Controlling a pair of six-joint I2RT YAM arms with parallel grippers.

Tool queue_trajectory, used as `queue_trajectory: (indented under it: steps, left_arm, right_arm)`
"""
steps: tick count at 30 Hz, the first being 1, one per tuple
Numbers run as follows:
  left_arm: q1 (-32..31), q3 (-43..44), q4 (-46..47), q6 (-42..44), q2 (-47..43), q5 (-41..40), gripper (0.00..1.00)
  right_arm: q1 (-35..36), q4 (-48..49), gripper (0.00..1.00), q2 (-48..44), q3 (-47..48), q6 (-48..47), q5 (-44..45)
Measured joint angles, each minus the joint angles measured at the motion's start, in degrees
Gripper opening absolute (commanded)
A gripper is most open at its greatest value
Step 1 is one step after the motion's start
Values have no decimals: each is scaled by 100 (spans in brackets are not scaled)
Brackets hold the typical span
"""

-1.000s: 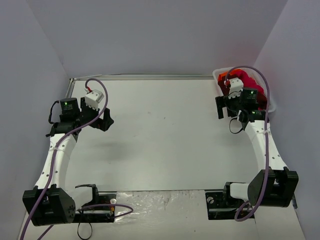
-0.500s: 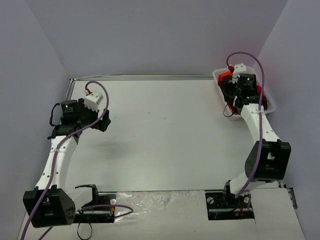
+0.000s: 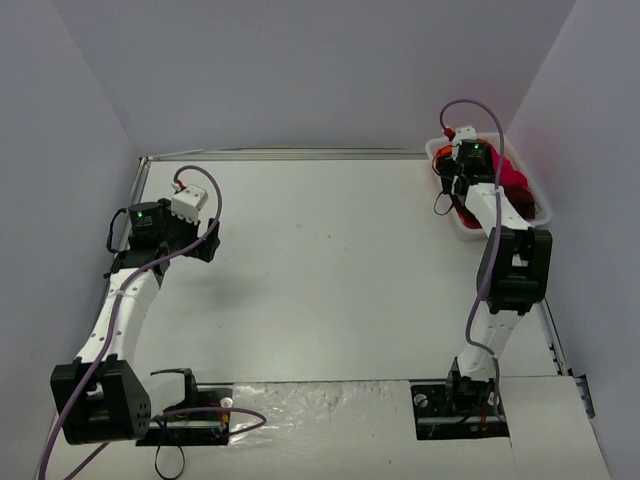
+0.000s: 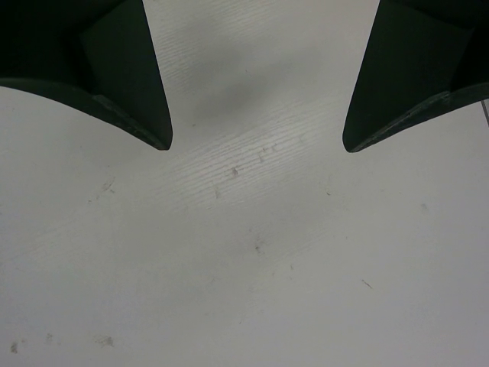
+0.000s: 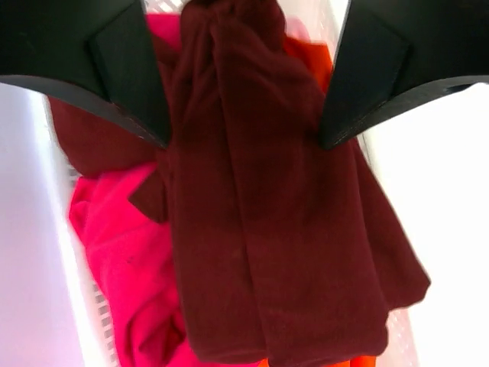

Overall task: Fold and stack the t-shirts
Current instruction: Grab crumpled tshirt from bin with the right arm

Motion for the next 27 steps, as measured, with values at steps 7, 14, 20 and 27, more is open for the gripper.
queue_trajectory:
  steps: [7,14,20,27]
  left_arm:
    - [0,0,94,0,501,-83,94]
    - [0,-15,101,2,358,-90,94]
    - [0,-125,109,7,175,-90,94]
    - [0,-258,109,68,177,-107,94]
  right_arm:
    - [0,101,0,533,236,-44,129]
    - [2,15,0,216,61,48,39]
    - [48,-660,0,-752,-31,208,-297]
    - [455,-1886,0,-1810,796,273,-739]
